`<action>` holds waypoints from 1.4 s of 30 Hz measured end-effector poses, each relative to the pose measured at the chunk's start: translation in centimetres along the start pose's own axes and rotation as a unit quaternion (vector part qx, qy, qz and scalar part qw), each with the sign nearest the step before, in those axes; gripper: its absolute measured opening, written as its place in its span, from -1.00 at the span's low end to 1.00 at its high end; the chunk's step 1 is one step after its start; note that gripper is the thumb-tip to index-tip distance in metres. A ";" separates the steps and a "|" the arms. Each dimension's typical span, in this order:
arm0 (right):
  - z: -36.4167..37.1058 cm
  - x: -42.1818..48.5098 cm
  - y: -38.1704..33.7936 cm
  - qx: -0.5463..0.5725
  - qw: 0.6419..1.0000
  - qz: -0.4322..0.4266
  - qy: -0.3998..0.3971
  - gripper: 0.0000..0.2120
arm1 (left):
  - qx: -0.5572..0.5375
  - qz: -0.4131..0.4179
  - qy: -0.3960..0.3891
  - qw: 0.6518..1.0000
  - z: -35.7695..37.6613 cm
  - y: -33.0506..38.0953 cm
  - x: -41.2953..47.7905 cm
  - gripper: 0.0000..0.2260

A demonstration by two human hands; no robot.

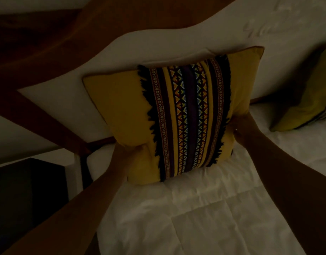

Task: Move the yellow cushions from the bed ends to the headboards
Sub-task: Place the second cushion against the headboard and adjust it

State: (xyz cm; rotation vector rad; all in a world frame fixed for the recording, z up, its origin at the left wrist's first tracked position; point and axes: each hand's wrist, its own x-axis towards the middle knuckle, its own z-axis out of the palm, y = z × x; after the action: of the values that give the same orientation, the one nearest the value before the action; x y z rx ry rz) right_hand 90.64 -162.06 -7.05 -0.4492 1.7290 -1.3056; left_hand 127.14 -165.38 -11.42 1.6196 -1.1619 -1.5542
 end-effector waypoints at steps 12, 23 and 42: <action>1.0 3.1 4.7 -0.140 0.990 -0.025 0.002 -0.26 | 0.068 -0.012 0.008 0.998 1.1 -4.7 5.2 -0.29; -0.8 -4.7 7.2 -0.159 0.986 0.056 -0.011 -0.29 | 0.149 -0.062 -0.065 0.985 -1.0 -1.0 2.1 -0.30; -0.7 -38.1 -0.7 -0.416 0.899 -0.130 -0.052 -0.40 | 0.407 0.080 -0.220 0.883 -9.3 8.8 -26.6 -0.48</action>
State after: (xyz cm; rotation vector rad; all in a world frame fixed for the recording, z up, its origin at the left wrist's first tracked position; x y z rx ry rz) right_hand 110.25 -134.27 10.18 -1.2447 2.1306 -0.6189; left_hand 136.55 -146.89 9.56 1.5966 -2.3742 -1.4421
